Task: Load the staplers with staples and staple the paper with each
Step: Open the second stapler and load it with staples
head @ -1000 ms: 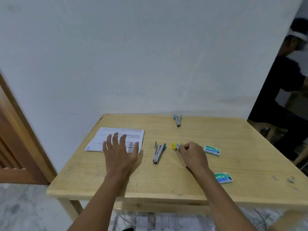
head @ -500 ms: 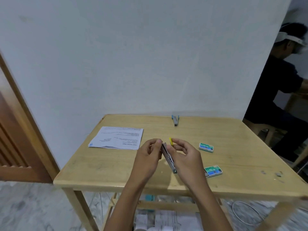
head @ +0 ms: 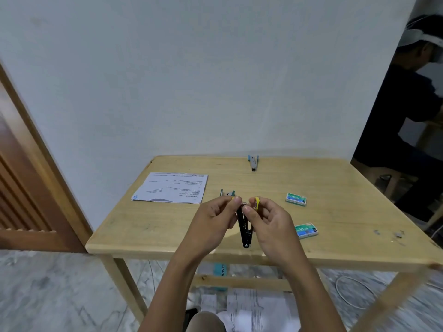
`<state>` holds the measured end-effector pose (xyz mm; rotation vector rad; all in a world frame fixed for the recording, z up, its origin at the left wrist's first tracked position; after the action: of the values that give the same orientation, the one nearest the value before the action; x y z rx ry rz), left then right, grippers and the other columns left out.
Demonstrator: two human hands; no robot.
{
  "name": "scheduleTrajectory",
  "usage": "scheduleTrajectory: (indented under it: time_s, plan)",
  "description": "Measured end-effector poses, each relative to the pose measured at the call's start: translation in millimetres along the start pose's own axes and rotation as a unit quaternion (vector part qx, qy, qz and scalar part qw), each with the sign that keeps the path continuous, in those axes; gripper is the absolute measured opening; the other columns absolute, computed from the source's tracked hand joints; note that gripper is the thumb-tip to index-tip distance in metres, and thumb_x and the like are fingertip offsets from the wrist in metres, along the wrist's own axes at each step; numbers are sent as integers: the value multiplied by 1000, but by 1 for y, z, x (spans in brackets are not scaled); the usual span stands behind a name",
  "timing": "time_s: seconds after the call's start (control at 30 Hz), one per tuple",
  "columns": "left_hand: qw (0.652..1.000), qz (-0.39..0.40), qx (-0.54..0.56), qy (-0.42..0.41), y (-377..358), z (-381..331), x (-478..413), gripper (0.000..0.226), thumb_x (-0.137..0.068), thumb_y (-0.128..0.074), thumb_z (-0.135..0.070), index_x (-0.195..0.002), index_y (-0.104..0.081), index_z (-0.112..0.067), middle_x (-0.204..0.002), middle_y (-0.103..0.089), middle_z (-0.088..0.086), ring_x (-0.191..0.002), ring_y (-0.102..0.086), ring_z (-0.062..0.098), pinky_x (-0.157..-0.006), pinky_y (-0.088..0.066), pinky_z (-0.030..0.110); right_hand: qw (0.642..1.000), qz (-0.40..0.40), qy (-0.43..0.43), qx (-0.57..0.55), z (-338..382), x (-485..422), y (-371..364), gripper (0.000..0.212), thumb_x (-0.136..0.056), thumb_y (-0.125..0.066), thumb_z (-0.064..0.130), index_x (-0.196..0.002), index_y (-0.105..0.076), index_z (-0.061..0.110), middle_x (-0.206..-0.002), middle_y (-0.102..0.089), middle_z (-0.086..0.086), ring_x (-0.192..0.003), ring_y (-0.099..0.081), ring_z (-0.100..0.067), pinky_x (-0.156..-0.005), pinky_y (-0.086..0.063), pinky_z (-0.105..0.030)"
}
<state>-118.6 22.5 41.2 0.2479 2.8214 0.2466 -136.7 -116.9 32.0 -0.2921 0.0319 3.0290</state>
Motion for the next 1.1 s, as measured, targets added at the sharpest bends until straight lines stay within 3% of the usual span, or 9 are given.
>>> scheduleTrajectory:
  time_s: [0.1,0.3,0.4,0.5,0.63,0.73,0.8,0.93,1.1]
  plan:
    - [999,-18,31,8,-9,0,4,34,-100,-50,-32,-71,-64,-22,-58,-39,4,-55,-32,15,-52,-31,21,998,-38,5,41,-2,6,-5,9,-93,-64,24,-96,-60,32,-92,-72,8,-89,-68,0,-80,-52,-18]
    - [976,-88,173,94,3,24,18,44,-101,-45,-34,-93,-60,6,-63,-54,3,-53,-40,13,-55,-35,26,991,-130,-18,-22,3,4,26,13,-95,-59,26,-106,-63,21,-90,-71,4,-80,-66,-10,-67,-51,-15]
    - [971,-32,195,136,7,26,26,25,-101,-44,-19,-92,-59,-1,-72,-62,16,-53,-44,19,-54,-36,29,973,-122,-51,-187,1,-1,33,17,-91,-63,21,-107,-68,17,-84,-72,8,-77,-66,-4,-71,-52,-17]
    - [964,90,150,200,8,24,32,19,-98,-37,-5,-89,-54,-3,-79,-68,22,-57,-51,23,-59,-41,34,905,-79,-87,-409,0,-2,35,32,-81,-64,17,-110,-65,4,-81,-68,0,-71,-64,-7,-64,-55,-15]
    - [899,241,252,266,-11,8,45,38,-100,-33,-33,-99,-54,-1,-85,-67,29,-64,-63,31,-67,-46,38,864,23,-141,-483,0,-1,25,54,-64,-85,14,-112,-65,-3,-85,-70,-11,-70,-67,-15,-57,-57,-24]
    - [874,211,351,262,-31,1,44,52,-100,-32,-46,-89,-59,-3,-65,-61,19,-45,-57,25,-51,-46,29,888,65,-165,-424,-2,4,11,33,-73,-74,19,-101,-74,2,-81,-69,-8,-63,-64,-13,-54,-56,-25]
    - [866,156,402,253,-38,3,41,44,-100,-37,-42,-79,-54,-6,-54,-47,8,-33,-41,16,-43,-37,23,907,56,-150,-388,0,4,6,32,-74,-71,19,-102,-74,5,-86,-72,-10,-67,-66,-11,-63,-57,-22]
    - [842,113,469,243,-42,9,39,34,-101,-39,-37,-91,-55,-9,-53,-34,0,-31,-28,10,-42,-22,24,978,13,-86,-188,2,5,9,47,-77,-71,26,-122,-61,21,-95,-77,-5,-83,-70,-11,-90,-51,-30]
    - [846,70,477,229,-45,10,36,31,-98,-45,-38,-83,-52,-13,-57,-24,-1,-36,-25,9,-42,-20,24,995,-66,68,12,5,15,9,26,-88,-70,19,-107,-65,36,-98,-74,15,-93,-68,-1,-83,-52,-18]
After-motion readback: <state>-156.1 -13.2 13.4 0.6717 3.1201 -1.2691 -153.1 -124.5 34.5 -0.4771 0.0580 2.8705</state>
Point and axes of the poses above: each hand's wrist, its own x-axis away from the middle knuckle, its own y-axis out of the back of the hand, z = x × y, the point moved 2 cm from there along -x, towards the middle knuckle
